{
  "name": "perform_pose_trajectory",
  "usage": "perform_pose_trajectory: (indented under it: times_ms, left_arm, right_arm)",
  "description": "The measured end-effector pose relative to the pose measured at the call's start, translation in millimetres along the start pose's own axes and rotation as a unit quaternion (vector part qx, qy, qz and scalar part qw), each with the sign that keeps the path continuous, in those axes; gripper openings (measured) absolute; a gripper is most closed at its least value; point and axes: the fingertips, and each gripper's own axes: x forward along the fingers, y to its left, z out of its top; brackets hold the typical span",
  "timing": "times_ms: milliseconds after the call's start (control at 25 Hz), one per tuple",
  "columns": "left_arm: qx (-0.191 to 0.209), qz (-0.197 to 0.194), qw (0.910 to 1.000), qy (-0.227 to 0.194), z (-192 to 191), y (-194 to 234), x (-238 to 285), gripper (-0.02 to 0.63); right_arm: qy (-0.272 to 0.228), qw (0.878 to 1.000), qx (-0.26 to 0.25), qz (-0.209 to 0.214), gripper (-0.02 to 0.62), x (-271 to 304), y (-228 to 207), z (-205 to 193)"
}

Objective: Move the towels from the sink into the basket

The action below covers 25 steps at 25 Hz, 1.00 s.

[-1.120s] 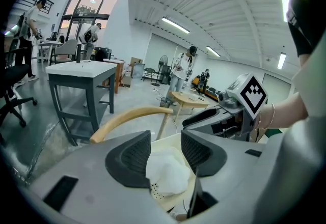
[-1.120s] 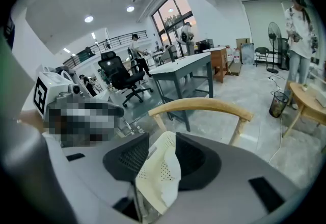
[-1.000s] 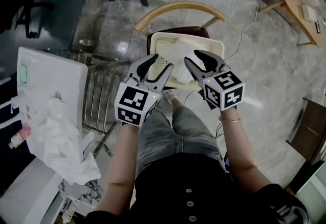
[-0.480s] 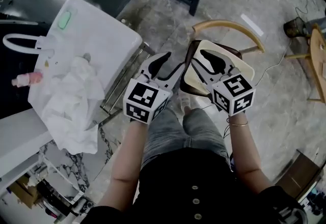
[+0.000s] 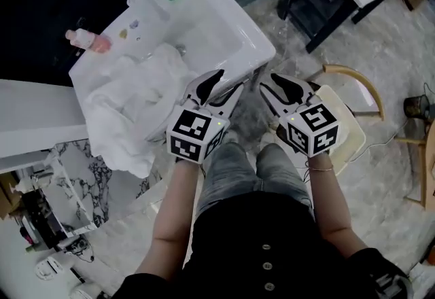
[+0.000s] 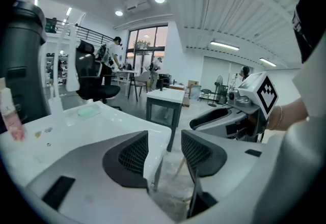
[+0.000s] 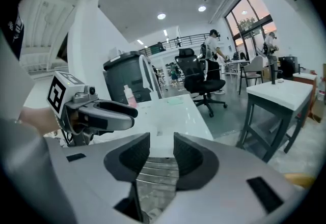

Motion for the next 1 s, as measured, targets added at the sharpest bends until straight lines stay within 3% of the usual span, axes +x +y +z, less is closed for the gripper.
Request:
perform_pose_trajectory:
  times_ms: [280, 480, 800, 1000]
  left_arm:
    - [-0.022, 0.069, 0.9971, 0.023, -33.9, 67.1, -56.6, 0.19]
    - [0.001, 0.108, 0.9927, 0.055, -56.5, 96.9, -68.5, 0.208]
    - [0.031, 0.147, 0.981, 0.123, -98.1, 131.7, -61.1, 0.254]
    - [0.064, 0.176, 0.968, 0.167, -120.0, 151.0, -59.0, 0.272]
  right_arm:
    - [0.012, 0.997, -0.035, 0.06, 0.149, 56.4, 64.3, 15.5]
    - [0.027, 0.995, -0.045, 0.084, 0.152, 80.9, 87.8, 16.1]
    - [0.044, 0.994, -0.043, 0.087, 0.15, 108.3, 93.7, 19.0]
    - [0.052, 0.995, -0.04, 0.077, 0.147, 116.9, 88.3, 15.9]
